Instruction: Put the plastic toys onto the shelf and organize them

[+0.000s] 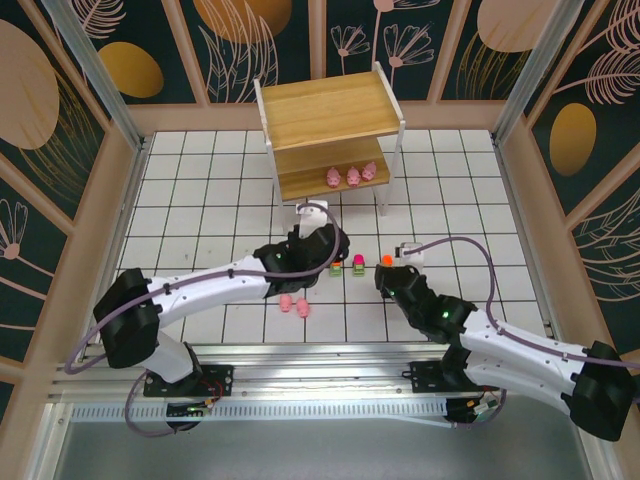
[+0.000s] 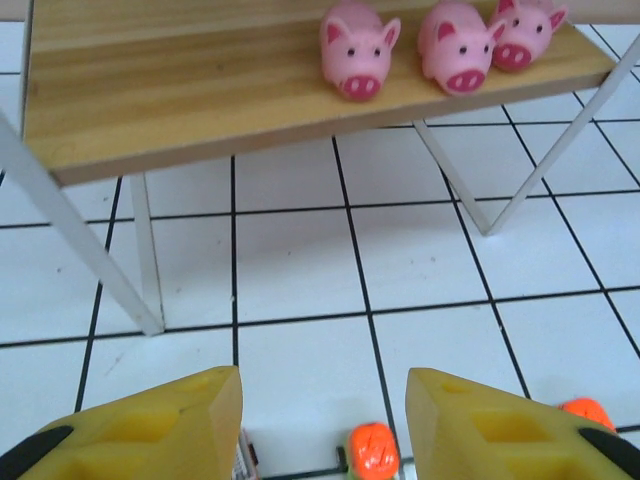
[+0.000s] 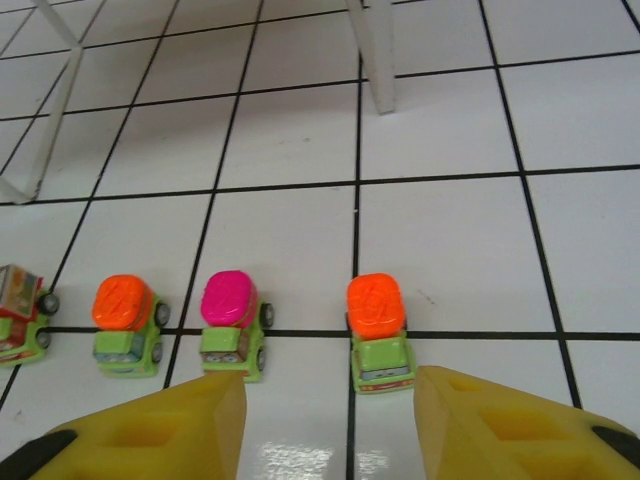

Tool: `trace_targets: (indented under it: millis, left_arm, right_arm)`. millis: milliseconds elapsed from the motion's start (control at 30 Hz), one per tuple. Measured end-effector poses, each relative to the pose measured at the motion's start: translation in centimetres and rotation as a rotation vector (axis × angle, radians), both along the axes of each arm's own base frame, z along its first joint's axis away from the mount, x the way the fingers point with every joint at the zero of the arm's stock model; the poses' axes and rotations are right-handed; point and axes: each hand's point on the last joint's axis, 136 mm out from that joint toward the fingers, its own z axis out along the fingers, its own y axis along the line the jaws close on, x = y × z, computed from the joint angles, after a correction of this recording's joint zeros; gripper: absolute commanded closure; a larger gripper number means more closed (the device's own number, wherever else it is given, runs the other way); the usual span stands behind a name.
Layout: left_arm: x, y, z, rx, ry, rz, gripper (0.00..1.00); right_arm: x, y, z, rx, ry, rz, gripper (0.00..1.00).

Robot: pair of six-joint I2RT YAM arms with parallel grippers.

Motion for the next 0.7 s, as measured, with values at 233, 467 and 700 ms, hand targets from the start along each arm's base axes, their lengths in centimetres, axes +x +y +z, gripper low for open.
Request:
trace_targets:
  millis: [233,467,700]
  left_arm:
    - [-3.1,2.0,-2.2,0.025,0.041,0.005,0.52]
    - [-6.0,4.0,-4.0,0.023,0.082,0.004,0.52]
    - [-8.1,5.4,-6.7,0.035,0.135,0.019,0.52]
  right_arm:
    - [-1.1,2.3,0.1,-0.018,-0.018,0.101,0.45]
    - [-1.7,3.6,-1.2,-0.061,0.012,0.166,0.44]
    - [-2.4,4.5,-2.3,-0.085,0.051,0.213,0.44]
